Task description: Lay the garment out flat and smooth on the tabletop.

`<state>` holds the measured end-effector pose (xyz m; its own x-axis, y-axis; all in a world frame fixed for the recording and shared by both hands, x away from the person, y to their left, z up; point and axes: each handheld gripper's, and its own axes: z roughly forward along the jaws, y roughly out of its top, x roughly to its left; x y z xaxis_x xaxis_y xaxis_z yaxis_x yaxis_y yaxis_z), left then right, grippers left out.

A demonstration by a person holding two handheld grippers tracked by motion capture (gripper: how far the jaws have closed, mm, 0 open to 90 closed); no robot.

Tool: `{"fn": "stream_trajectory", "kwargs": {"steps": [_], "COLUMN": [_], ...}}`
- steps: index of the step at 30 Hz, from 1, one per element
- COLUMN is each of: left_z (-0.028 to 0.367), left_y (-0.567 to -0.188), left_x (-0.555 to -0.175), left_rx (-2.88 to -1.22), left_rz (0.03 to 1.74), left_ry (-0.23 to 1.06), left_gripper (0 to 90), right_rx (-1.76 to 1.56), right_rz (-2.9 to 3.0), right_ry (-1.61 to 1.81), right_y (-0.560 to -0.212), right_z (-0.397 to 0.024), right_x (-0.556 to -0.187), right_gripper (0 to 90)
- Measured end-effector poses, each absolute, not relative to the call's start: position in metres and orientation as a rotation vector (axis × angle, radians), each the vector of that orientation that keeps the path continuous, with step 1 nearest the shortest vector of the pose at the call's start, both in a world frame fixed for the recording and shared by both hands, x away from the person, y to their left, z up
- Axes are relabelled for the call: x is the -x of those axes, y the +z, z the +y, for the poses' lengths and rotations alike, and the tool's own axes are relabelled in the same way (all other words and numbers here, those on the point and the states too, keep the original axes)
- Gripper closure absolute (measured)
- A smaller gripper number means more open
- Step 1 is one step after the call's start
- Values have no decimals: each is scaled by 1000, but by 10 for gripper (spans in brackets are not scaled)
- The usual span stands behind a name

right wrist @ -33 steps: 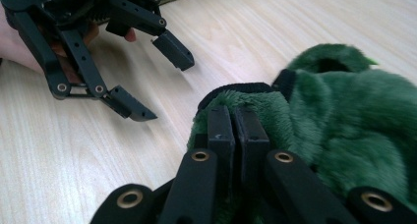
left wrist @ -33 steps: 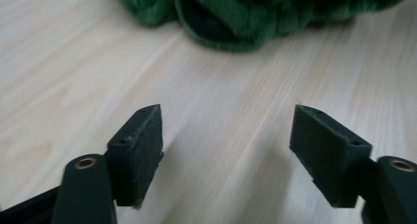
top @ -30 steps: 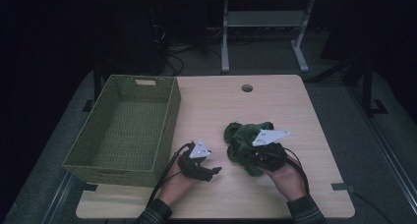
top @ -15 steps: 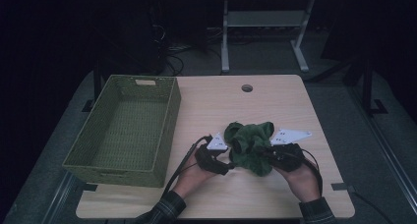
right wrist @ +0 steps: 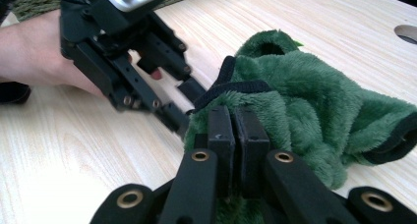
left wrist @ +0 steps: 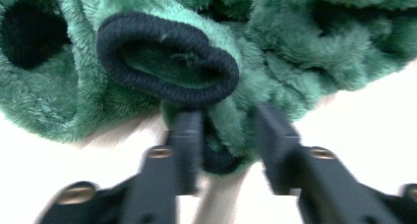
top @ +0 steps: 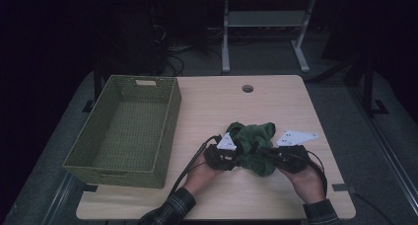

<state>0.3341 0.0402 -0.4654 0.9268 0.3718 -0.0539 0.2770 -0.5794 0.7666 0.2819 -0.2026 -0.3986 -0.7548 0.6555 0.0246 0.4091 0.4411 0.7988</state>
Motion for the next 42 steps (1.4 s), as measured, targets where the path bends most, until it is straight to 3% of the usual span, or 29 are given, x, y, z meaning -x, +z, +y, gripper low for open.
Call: {"fn": "stream_trajectory", "kwargs": {"steps": [1,2,5,15,30,42], "left_z": [43,45,52,84,111,103], "left_y": [-463,-460,-454,-436,-449,-434], "left_x": [-334,-333,-330,-310,-286,-288], "left_rx": [-2232,-2228,-2228,-2210,-2260,-2216], "left_rz": [445,446,451,489,548,522], "left_ry": [154,152,149,167,134,137], "left_gripper": [845,876,891,899,898,860], "right_rx": [-906,-921,-933,-1000,-1177,-1205], "right_rz": [2396,2394,2384,2351,2400,2284], "right_ry": [1223,1221,1217,1189,1105,1087], "right_y": [-399,-399,-398,-403,-445,-424], "right_z": [-204,-206,-212,-235,-267,-292], "right_x": [-282,-281,-278,-267,-232,-220], "right_gripper": [867,868,868,868,841,805]}}
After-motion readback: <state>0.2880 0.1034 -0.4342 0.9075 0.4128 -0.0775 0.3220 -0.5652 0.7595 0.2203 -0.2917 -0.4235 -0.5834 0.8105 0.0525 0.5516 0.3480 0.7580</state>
